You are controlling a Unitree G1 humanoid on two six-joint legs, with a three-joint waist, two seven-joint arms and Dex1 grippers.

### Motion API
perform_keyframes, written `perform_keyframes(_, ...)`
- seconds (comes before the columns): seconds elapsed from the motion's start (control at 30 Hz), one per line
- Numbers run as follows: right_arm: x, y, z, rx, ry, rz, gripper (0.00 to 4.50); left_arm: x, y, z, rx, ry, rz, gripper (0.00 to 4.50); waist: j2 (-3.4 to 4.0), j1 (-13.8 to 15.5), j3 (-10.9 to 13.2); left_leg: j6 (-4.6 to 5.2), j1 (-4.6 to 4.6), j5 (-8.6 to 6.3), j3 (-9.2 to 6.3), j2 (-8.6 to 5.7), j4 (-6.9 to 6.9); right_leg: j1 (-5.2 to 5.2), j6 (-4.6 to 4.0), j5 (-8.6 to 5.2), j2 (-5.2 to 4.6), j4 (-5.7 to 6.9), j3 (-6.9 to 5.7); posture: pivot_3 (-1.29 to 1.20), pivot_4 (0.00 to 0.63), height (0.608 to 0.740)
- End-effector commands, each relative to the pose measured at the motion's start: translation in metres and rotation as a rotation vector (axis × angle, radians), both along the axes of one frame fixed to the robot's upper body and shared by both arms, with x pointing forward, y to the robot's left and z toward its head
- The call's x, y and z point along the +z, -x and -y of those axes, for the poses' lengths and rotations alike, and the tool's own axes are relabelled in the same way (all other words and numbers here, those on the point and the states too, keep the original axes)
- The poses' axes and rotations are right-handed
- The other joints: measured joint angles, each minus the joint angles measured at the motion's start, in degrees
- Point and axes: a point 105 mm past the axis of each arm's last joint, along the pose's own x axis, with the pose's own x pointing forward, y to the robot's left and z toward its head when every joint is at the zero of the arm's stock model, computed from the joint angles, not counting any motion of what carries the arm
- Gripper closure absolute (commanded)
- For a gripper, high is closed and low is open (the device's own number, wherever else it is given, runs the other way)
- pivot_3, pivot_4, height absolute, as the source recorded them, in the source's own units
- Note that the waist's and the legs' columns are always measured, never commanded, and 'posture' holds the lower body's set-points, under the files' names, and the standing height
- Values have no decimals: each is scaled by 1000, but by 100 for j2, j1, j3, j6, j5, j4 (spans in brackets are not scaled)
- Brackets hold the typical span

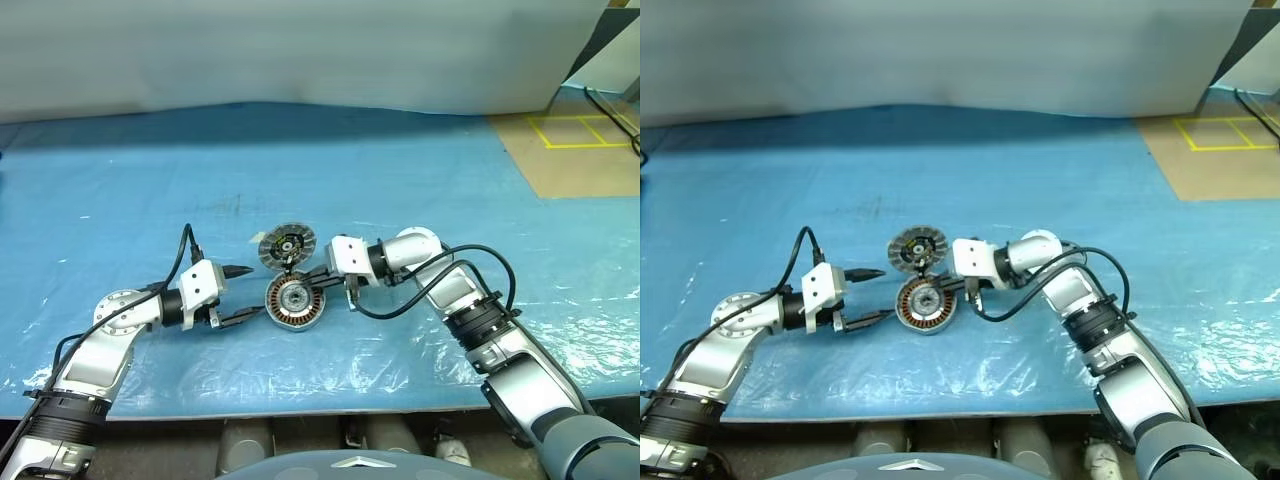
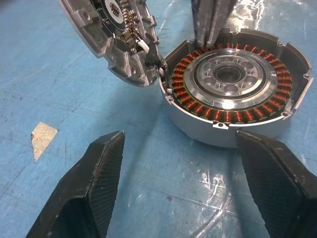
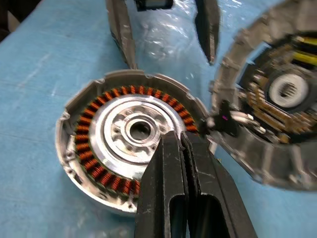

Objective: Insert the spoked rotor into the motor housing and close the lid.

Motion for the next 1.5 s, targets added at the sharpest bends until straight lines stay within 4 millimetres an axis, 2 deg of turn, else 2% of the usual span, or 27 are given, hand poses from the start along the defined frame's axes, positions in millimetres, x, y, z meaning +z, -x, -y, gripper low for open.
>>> perform_keyframes(0.03, 30, -9, 16, -79, -63, 88, 4456, 10, 0, 3, -13, 11, 33, 768, 0, 11, 0, 0, 0, 0, 0, 0, 0, 0, 1, 1, 0, 0, 0, 0, 150, 740)
perform_keyframes(0.13, 42, -10, 38, -157, -84, 102, 4456, 12, -2, 2, -15, 16, 32, 768, 0, 24, 0, 0, -2, 0, 0, -1, 0, 1, 4, 2, 0, -2, 0, 0, 150, 740)
perform_keyframes(0.33, 66, -15, 111, -393, -41, 132, 4456, 18, -2, -5, -22, 13, 40, 768, 0, 38, 0, 0, -5, -1, -1, -4, -1, 4, 13, 7, 1, -7, 2, 0, 150, 740)
perform_keyframes(0.47, 72, -21, 133, -464, 8, 165, 3559, 19, -5, -10, -20, 8, 43, 768, 0, -10, 0, -2, 6, -1, -1, -1, -1, 5, 13, 8, 6, -5, 5, 0, 150, 740)
perform_keyframes(0.5, 73, -21, 136, -474, 20, 169, 3229, 18, -5, -10, -20, 8, 44, 768, 1, -14, 1, -3, 8, 0, -1, 0, 0, 5, 10, 8, 8, -4, 5, 0, 150, 740)
perform_keyframes(0.6, 72, -21, 143, -505, 39, 158, 3229, 16, -6, -9, -21, 12, 47, 768, 1, 2, 1, -3, 9, 1, 0, -1, 0, 5, 2, 7, 8, -5, 7, 0, 150, 740)
perform_keyframes(0.9, 41, -16, 168, -614, 131, 81, 3229, 10, -5, -7, -25, 21, 43, 768, 1, 44, 1, 3, -3, -1, 0, -1, 1, 3, 2, 7, 8, -8, 6, 0, 150, 740)
perform_keyframes(1.17, 36, -10, 189, -677, 167, 62, 3229, 5, -5, -7, -28, 18, 34, 768, 1, 39, 1, 2, 1, -1, 0, -2, 2, 4, -8, 1, 7, -7, 6, 0, 150, 740)
perform_keyframes(1.5, 24, -11, 198, -708, 183, 34, 3229, 2, -6, -6, -30, 18, 36, 768, 1, 37, 1, 3, 1, 0, -1, -1, 4, 4, -13, -2, 6, -7, 6, 0, 150, 740)
